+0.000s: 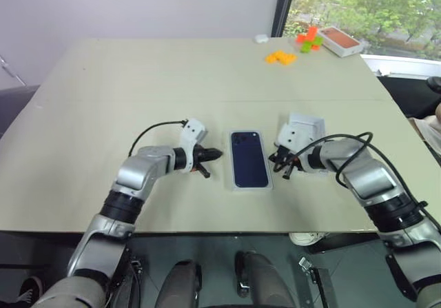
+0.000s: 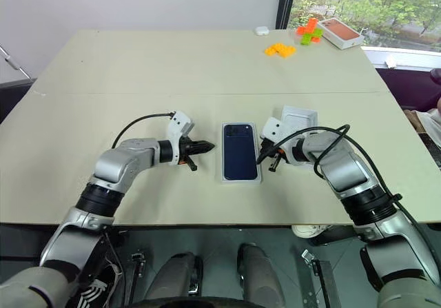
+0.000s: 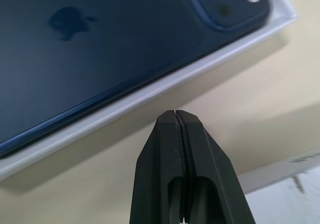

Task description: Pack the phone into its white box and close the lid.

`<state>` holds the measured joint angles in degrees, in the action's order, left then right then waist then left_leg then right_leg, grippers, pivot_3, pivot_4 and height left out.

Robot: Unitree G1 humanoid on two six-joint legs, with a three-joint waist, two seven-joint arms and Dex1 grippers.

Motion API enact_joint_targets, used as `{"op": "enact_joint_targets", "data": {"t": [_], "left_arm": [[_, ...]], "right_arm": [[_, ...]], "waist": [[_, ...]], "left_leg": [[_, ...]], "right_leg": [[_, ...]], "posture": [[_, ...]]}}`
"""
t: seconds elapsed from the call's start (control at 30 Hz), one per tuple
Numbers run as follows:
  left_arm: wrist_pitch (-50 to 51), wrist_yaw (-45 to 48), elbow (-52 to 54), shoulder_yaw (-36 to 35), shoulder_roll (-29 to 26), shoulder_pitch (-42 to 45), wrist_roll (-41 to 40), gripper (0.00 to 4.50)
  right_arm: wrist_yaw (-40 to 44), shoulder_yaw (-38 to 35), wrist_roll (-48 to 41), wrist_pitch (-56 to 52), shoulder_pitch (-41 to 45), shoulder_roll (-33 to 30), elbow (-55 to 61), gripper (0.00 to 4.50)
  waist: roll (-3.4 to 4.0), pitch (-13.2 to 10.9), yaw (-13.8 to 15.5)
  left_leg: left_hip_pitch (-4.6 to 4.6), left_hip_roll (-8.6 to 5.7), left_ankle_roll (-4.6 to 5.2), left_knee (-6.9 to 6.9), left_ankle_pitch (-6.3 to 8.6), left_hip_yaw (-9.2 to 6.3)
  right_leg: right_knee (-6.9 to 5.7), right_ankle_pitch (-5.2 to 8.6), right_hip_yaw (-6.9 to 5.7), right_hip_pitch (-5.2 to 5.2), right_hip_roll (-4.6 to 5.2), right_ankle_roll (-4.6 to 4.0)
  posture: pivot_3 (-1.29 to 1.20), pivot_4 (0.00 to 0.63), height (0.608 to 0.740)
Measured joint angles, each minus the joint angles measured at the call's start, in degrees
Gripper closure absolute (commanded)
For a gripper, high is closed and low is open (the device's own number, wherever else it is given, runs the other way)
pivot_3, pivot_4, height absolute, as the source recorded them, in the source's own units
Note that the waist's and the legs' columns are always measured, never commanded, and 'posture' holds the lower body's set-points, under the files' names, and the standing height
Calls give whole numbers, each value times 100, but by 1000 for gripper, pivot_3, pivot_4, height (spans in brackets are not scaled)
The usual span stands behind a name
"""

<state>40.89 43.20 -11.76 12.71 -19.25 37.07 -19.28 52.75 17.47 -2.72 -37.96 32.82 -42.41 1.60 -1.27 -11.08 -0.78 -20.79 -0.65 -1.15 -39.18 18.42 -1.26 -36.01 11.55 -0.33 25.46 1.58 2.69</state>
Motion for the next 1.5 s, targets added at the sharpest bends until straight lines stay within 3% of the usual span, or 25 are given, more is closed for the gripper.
{"op": "enact_joint_targets", "data": {"t": [0.67,1.5], "left_arm": [[-192,275,-659,49,594,328,343,4471],[-164,294,-262,-49,548,207,376,4471]], "right_arm": [[260,-40,175,196,-67,-254,-21,4500],[429,-69,450,1028,-132,-449,-331,4500]], "waist": [[0,0,20],[0,0,10]], "left_leg": [[12,-9,0,0,0,-4],[17,-7,-1,0,0,-4]], "right_leg": [[-3,1,0,-10,6,2],[-8,1,1,-11,3,1]], "posture": [[0,150,740],[0,150,740]]}}
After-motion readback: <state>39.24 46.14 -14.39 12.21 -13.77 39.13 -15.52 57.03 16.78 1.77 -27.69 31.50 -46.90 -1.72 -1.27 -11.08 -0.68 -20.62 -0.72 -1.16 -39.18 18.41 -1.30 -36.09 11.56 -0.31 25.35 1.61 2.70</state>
